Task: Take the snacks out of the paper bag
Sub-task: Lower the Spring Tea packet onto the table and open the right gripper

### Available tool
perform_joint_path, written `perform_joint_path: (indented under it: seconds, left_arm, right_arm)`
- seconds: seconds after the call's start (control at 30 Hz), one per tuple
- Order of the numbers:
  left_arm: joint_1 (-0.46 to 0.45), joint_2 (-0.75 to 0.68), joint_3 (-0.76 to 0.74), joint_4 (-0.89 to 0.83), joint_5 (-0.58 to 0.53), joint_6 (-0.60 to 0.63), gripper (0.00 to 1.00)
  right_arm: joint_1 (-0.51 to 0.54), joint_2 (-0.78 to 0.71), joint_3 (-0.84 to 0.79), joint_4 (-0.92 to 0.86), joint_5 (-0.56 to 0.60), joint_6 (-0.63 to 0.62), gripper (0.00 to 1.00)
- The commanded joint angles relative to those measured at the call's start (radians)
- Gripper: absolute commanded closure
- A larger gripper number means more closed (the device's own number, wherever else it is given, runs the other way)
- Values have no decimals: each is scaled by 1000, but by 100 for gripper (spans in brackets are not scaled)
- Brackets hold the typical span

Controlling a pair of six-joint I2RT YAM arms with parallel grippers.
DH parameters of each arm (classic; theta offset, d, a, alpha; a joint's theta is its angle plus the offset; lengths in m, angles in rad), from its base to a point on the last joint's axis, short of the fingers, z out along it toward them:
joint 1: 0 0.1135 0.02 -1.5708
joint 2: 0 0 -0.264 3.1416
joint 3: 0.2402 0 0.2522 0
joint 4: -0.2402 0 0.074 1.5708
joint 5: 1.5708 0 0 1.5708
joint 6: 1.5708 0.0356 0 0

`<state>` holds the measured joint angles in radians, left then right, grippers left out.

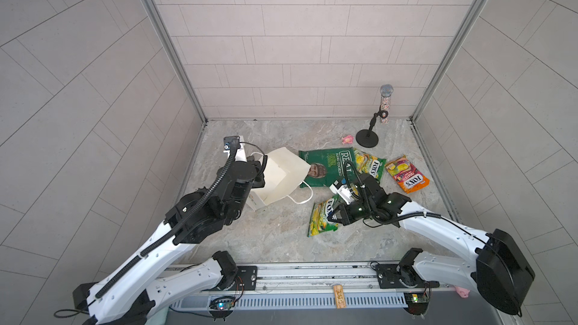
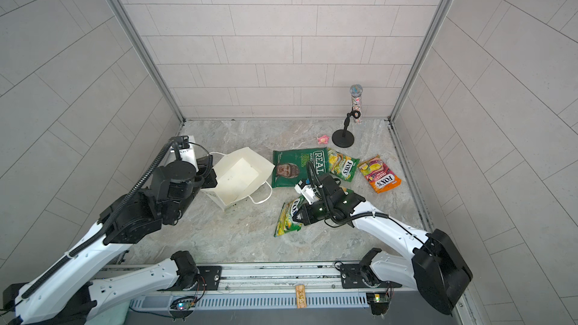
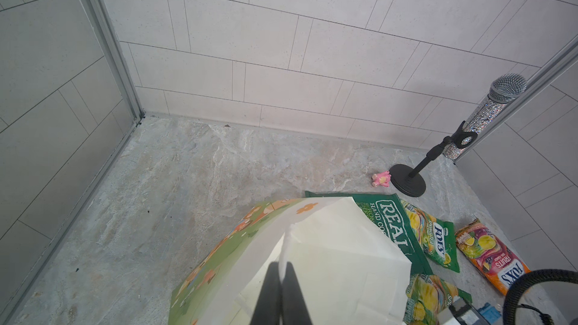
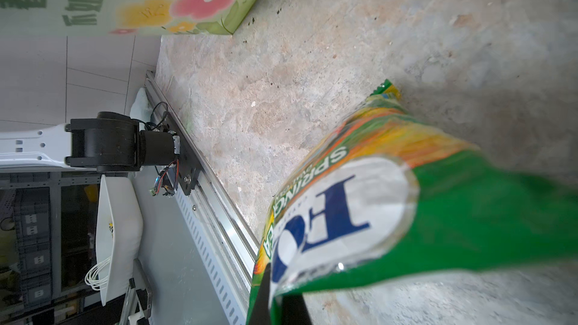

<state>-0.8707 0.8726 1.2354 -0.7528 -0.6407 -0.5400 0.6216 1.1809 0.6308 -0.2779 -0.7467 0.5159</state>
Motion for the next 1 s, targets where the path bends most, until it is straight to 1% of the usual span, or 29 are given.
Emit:
perform_joint_path:
  seconds: [0.0, 0.07, 0.17, 0.23, 0.27, 0.3, 0.37, 0.43, 0.53, 0.6, 0.7, 0.77, 0.9, 0.97]
  left_arm:
    - [11, 8, 8, 21, -14, 20, 100]
    - [21, 18, 15, 32, 1, 18, 100]
    - [54, 38, 29, 62, 60, 13, 100]
    - [83, 56, 44, 84, 111, 8, 100]
    - [98, 69, 51, 94, 134, 5, 100]
    - [108, 79, 56, 104, 151, 3, 100]
    - [120, 99, 68, 120, 169, 5, 100]
    - [128, 117, 84, 130, 178, 9, 100]
    - [138, 148, 114, 147, 196, 9, 100]
    - [141, 173, 140, 157, 195, 8, 100]
    - [144, 210, 171, 173, 185, 4, 100]
    - [148, 232, 189, 182, 180, -8, 100]
    - [166, 276, 213, 215, 204, -27, 100]
    - [180, 294, 228, 223, 221, -44, 100]
  right_arm:
    - [6, 33, 2, 89, -27, -33, 100]
    - [6, 65, 11, 42, 6, -76, 100]
    - [6, 105, 42, -81, 95, -142, 100]
    - [6, 125, 76, -173, 175, -183, 96]
    - [6, 136, 94, -219, 213, -200, 92]
    - [7, 147, 107, -253, 248, -208, 86]
    - [6, 163, 117, -292, 316, -219, 85]
    - [6, 183, 125, -321, 353, -224, 81]
    - [6, 192, 129, -355, 413, -216, 72]
    - [6, 170, 129, -363, 459, -205, 63]
    - [7, 117, 133, -375, 524, -184, 55]
    - [4, 86, 141, -389, 565, -176, 51]
    - [3, 47, 144, -408, 629, -166, 50]
    - [0, 35, 142, -411, 636, -167, 49]
